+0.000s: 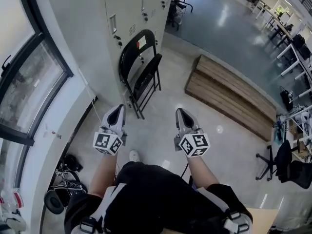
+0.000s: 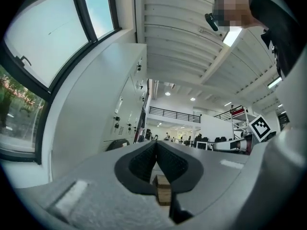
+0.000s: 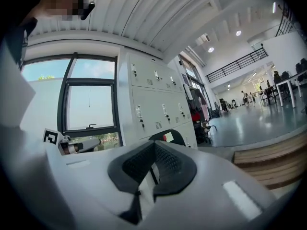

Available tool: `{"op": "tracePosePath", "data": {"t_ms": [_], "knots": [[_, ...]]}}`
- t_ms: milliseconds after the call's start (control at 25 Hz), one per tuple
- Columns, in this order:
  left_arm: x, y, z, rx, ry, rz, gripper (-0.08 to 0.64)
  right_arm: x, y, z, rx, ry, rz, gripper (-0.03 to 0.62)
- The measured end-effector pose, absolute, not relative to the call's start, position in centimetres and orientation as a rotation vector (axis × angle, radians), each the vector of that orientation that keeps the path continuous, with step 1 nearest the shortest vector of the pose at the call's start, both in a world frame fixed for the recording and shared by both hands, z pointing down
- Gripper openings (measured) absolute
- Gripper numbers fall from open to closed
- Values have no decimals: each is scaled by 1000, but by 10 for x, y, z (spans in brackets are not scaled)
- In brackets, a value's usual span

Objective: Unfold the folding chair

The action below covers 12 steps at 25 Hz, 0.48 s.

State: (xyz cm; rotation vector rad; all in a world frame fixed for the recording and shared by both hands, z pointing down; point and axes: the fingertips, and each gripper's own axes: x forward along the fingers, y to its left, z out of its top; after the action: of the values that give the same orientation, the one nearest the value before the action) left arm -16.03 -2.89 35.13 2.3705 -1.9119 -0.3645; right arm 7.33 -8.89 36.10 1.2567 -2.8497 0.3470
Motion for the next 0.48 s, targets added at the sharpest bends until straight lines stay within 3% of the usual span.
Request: {"op": "tracePosePath", "data": {"t_ms": [480], "knots": [[-250,-86,378,2301,-1954,-228,5,-43,-163,382,1140,-2845,402,5]]}}
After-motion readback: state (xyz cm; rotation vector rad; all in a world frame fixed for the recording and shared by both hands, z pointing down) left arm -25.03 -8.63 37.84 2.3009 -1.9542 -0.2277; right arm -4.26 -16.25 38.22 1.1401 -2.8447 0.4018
